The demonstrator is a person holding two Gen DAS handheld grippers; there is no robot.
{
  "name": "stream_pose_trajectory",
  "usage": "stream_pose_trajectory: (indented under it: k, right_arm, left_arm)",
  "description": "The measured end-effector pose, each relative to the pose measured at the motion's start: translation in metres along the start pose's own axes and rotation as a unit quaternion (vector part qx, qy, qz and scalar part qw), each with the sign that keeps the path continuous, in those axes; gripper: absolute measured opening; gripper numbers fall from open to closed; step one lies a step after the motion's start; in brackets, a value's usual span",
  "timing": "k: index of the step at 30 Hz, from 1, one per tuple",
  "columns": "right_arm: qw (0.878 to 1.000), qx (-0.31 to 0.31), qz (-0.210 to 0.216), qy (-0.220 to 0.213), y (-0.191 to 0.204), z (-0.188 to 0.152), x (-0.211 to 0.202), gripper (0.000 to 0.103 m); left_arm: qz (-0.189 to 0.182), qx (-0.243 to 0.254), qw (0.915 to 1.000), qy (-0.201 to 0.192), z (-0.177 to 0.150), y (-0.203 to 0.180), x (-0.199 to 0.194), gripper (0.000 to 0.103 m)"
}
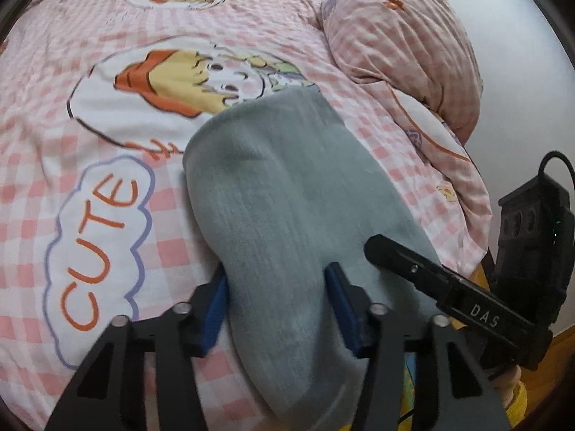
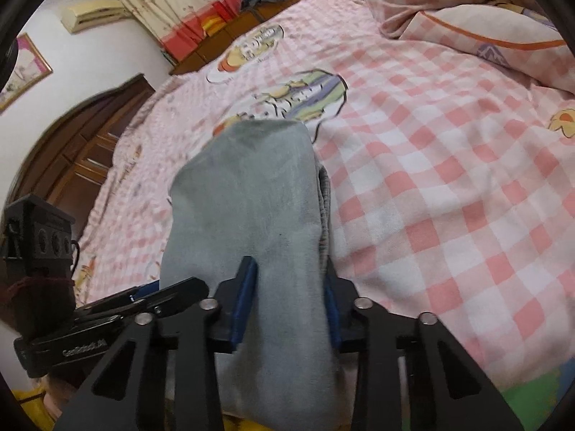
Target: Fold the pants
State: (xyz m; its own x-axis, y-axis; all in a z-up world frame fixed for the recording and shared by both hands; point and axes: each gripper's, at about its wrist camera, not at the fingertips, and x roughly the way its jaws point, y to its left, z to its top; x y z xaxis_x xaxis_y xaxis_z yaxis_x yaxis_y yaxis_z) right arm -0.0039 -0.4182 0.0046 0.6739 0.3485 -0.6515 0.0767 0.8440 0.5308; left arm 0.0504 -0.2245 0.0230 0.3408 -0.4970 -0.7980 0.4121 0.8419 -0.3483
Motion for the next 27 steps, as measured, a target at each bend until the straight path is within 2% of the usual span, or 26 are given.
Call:
stream_pose_trajectory:
  k: [2,5,9,13,21,27]
  right_arm:
    - [1.0,0.007,0.016,-0.012,0.003,0.0,-0.007,0.029]
    - [0.999,-0.002,0.025,-0.021,0.018,-0.001,-0.015,0.028]
    - [0.999,-0.017,0.034,-0.024,0.043,-0.002,-0.016,0.028]
    - [0.997,-0.024,0.063,-0.027,0.072,-0.001,-0.013,0.028]
    - [0.991,-0.078,0.107,-0.005,0.159,-0.002,0.021,0.028]
    - [0.984,-0.118,0.135,0.019,0.234,-0.012,0.064,0.028]
  left_arm:
    - [0.002,0.007,1.0,-0.006,0.0,-0.003,-0.007,0.039]
    - [0.001,0.018,0.9997,-0.018,0.001,-0.009,-0.019,0.034]
    - [0.013,0.034,0.9982,-0.048,0.002,-0.01,-0.046,0.033]
    - [0.026,0.032,0.9971,-0.064,0.003,0.004,-0.074,0.033]
    - [0.068,-0.005,0.9923,-0.103,-0.004,0.07,-0.146,0.033]
    - [0.1,-0.047,0.9862,-0.124,-0.014,0.139,-0.194,0.033]
